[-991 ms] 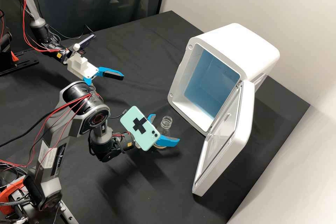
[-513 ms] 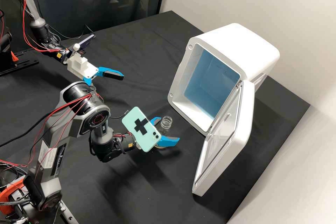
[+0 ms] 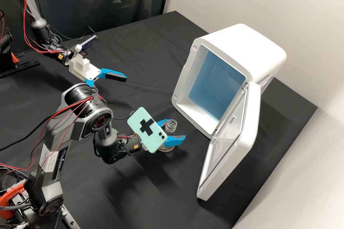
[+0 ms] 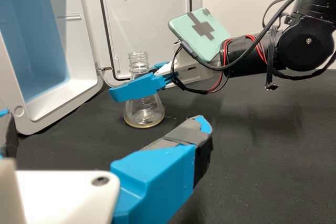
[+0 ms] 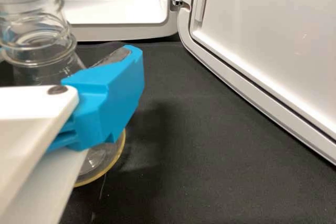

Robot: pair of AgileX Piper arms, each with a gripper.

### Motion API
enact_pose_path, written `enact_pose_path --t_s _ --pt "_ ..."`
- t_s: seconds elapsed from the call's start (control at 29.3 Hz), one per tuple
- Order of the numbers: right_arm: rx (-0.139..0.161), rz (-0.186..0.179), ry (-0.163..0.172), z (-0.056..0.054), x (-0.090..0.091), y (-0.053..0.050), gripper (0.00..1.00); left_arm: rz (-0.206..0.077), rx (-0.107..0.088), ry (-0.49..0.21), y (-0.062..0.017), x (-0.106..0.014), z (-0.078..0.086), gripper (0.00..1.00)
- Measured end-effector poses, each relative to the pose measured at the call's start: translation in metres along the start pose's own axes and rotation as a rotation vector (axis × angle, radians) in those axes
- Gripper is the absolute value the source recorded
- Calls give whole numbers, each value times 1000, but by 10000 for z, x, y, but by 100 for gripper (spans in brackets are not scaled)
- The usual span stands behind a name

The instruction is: Place the flask in the incubator

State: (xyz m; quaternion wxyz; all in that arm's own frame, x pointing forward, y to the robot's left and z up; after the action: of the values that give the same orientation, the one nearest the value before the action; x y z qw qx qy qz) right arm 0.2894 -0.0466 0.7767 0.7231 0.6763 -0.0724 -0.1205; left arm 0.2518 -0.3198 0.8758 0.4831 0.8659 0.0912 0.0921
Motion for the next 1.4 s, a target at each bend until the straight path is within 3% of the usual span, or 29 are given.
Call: enact_pose_path --t_s 0.85,1.03,1.2,1.4 --pt "0 -1 -1 1 0 -1 0 0 0 0 0 0 0 100" --pt "5 -9 -7 -36 81 27 0 0 0 0 0 0 0 100" --pt "22 4 -7 -131 239 123 0 0 0 0 0 0 0 100" --pt "60 61 -7 -245 433 309 0 0 0 0 0 0 0 100"
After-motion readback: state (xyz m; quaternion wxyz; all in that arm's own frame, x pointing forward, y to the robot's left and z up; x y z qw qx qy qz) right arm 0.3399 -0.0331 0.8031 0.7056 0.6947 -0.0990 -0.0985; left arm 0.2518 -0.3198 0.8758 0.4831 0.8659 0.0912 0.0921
